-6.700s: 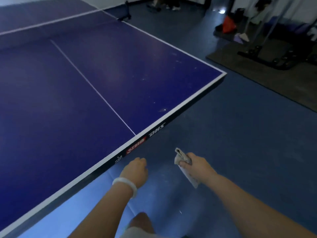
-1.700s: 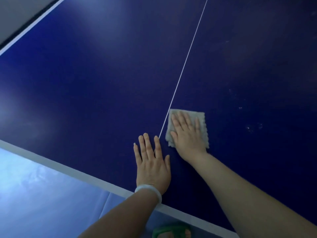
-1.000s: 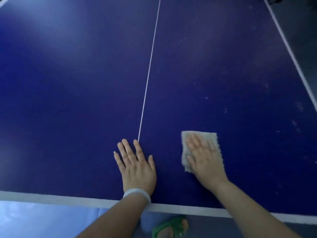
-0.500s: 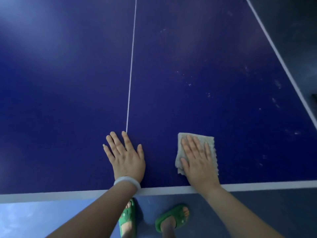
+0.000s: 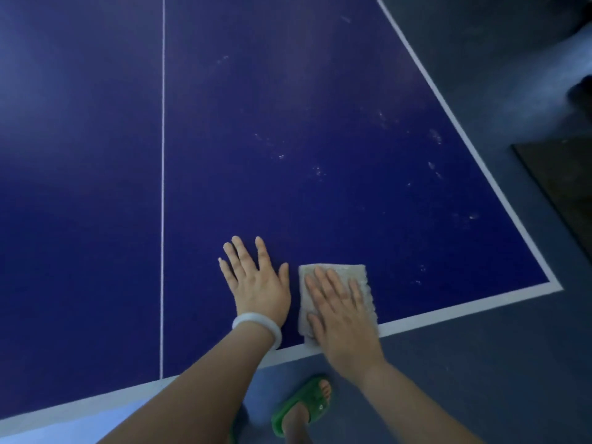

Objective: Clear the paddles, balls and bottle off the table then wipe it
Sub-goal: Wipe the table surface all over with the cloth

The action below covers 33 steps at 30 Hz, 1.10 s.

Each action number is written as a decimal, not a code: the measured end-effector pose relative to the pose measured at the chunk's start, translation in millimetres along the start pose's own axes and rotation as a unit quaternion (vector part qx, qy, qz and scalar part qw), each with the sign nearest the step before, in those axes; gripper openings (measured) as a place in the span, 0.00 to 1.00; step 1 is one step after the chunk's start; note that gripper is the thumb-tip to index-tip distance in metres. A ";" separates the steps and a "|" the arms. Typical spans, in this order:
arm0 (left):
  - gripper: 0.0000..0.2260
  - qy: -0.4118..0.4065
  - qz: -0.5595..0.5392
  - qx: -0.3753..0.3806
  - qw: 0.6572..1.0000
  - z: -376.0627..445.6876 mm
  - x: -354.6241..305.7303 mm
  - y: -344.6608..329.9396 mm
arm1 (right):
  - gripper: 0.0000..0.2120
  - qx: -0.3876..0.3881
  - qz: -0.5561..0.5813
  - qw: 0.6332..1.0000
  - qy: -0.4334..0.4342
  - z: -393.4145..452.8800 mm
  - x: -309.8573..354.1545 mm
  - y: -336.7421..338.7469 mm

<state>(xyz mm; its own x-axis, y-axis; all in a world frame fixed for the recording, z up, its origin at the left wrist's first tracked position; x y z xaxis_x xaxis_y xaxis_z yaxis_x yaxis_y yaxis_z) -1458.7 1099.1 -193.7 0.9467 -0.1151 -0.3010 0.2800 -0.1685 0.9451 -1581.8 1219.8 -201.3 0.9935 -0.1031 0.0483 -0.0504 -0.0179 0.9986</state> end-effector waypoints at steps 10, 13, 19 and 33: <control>0.35 0.028 0.095 -0.030 0.995 -5.4 -15.8 -21.0 | 0.27 -0.030 0.014 0.988 -0.150 14.1 -57.7 3.8; 0.35 0.034 0.101 -0.021 0.994 -5.5 -14.1 -20.2 | 0.26 0.005 0.008 0.996 0.086 -13.2 -73.8 1.7; 0.36 0.041 0.127 -0.016 0.991 -3.8 -13.5 -18.4 | 0.27 0.014 -0.010 0.985 -0.174 -1.1 -204.0 12.0; 0.36 0.042 0.112 -0.041 0.992 -3.5 -11.2 -21.9 | 0.26 -0.012 0.011 0.995 -0.096 36.8 -192.4 15.7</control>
<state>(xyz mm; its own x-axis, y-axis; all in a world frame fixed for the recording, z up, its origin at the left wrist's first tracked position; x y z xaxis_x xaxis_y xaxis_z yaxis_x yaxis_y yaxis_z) -1474.9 1107.6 -210.5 0.9956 -0.0571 -0.0738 0.0699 -0.0675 0.9953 -1777.5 1202.7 -195.8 0.9545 -0.2907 0.0668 -0.0668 0.0100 0.9977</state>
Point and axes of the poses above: each hand's wrist, its own z-axis towards the middle knuckle, its own y-axis out of the back of the hand, x = y × z, the point moved 3 cm from there along z, towards the middle knuckle, and after that the axes turned 5 degrees about -x, right-handed, at the moved point
